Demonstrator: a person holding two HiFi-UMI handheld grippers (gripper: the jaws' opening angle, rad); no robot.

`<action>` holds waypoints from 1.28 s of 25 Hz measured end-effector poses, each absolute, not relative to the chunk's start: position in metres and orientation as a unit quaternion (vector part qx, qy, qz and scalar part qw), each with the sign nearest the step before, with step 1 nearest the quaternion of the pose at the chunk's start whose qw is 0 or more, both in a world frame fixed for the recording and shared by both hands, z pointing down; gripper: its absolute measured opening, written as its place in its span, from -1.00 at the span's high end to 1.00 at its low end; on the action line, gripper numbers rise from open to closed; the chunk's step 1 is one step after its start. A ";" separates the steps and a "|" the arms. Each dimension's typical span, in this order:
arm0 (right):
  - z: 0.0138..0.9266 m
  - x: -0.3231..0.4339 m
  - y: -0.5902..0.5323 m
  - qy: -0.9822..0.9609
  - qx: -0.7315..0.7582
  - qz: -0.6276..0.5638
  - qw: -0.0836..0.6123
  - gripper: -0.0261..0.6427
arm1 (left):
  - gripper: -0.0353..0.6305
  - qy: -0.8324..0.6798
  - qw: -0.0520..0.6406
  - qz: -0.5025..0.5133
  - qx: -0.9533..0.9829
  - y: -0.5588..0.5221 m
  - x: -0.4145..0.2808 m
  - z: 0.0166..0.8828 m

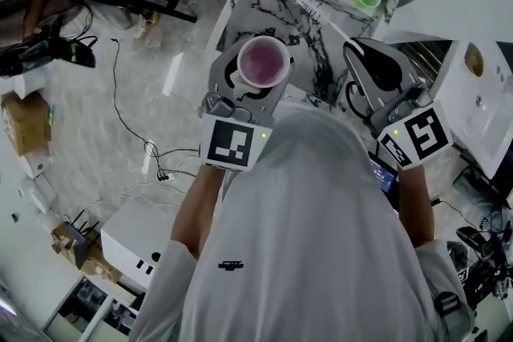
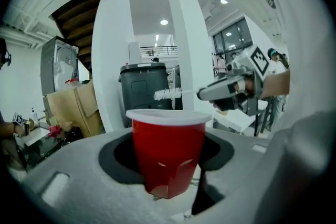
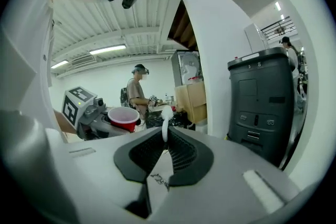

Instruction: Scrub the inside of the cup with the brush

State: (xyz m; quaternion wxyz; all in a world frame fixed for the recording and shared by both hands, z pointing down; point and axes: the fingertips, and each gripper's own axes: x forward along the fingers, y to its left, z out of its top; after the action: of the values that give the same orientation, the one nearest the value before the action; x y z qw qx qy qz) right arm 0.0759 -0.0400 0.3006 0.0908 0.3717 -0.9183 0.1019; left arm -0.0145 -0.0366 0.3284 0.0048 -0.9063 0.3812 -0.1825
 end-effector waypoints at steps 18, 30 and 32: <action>0.353 0.076 -0.030 -0.903 0.391 0.117 0.133 0.84 | 0.12 0.370 -0.040 -0.168 -0.913 -0.022 0.002 0.344; 0.363 0.072 -0.031 -0.900 0.394 0.133 0.134 0.84 | 0.12 0.380 -0.057 -0.162 -0.909 -0.021 -0.002 0.349; 0.364 0.073 -0.031 -0.899 0.394 0.135 0.135 0.84 | 0.12 0.379 -0.059 -0.164 -0.909 -0.020 -0.001 0.350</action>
State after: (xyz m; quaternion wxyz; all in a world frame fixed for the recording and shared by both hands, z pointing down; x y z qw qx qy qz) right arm 0.0725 -0.0310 0.3637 0.1347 0.3939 -0.8991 0.1354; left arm -0.0012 -0.0204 0.3502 -0.0592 -0.9089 0.3788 -0.1642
